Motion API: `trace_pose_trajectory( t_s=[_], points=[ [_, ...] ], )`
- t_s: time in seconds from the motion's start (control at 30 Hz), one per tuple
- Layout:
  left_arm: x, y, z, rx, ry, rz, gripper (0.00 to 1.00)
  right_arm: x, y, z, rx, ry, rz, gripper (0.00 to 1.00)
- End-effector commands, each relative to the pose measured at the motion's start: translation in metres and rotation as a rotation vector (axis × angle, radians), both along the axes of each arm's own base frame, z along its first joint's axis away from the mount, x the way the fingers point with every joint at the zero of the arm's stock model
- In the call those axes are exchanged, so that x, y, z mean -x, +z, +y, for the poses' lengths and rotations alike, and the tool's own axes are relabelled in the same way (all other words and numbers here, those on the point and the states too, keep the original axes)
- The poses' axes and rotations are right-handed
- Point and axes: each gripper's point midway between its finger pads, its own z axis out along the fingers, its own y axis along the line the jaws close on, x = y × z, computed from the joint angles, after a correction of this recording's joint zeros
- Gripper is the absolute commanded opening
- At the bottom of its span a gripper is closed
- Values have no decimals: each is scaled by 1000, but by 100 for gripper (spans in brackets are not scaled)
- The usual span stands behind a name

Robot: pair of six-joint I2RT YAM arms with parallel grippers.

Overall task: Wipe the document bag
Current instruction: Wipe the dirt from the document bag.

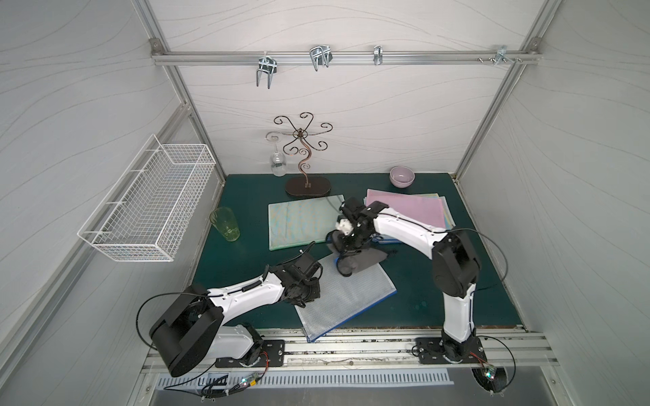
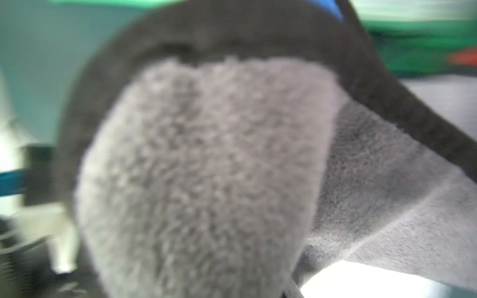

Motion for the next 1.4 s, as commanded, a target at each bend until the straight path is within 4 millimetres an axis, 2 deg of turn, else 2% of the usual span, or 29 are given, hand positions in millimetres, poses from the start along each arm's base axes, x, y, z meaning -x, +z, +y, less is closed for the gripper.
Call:
trace_pose_trajectory(
  t_s=[0.0, 0.1, 0.13, 0.2, 0.27, 0.37, 0.47, 0.6, 0.67, 0.77, 0.83, 0.9, 0.97, 1.1, 1.17, 1.27, 1.33, 1.37],
  points=[
    [3, 8, 19, -55, 28, -22, 0, 54, -10, 53, -129, 123, 225, 0],
    [9, 10, 34, -84, 69, -31, 0, 76, -19, 80, -175, 163, 308, 0],
    [11, 7, 38, -85, 85, -29, 0, 81, -26, 83, -174, 168, 332, 0],
    [14, -1, 42, -78, 103, -23, 0, 83, -43, 77, -121, 142, 360, 0],
    [14, -8, 42, -76, 111, -15, 0, 78, -57, 63, -78, 103, 365, 0],
    [12, -17, 36, -73, 105, 10, 0, 60, -73, 29, 4, 15, 350, 0],
    [8, -25, 30, -78, 98, 33, 0, 44, -74, 5, 22, -50, 334, 0],
    [5, -30, 29, -95, 107, 43, 0, 42, -73, -15, 103, -36, 289, 0],
    [7, -32, 33, -122, 113, 58, 0, 41, -81, -38, 206, -54, 268, 0],
    [10, -32, 36, -132, 115, 64, 0, 31, -94, -101, 373, -154, 213, 0],
    [10, -28, 39, -130, 120, 53, 0, 25, -94, -147, 436, -254, 187, 0],
    [11, -25, 40, -128, 121, 41, 0, 25, -84, -171, 440, -291, 151, 0],
    [10, -23, 41, -124, 123, 31, 0, 40, -68, -166, 410, -212, 123, 0],
    [7, -22, 39, -120, 118, 20, 0, 100, -35, -104, 257, 94, 180, 0],
    [6, -22, 38, -117, 119, 18, 0, 127, -27, -74, 153, 173, 267, 0],
    [5, -24, 36, -116, 118, 24, 0, 145, -33, -44, 57, 175, 361, 0],
    [6, -24, 38, -122, 117, 26, 0, 145, -46, -38, 34, 130, 405, 0],
    [6, -24, 38, -124, 115, 24, 0, 142, -54, -42, 52, 98, 415, 0]
  ],
)
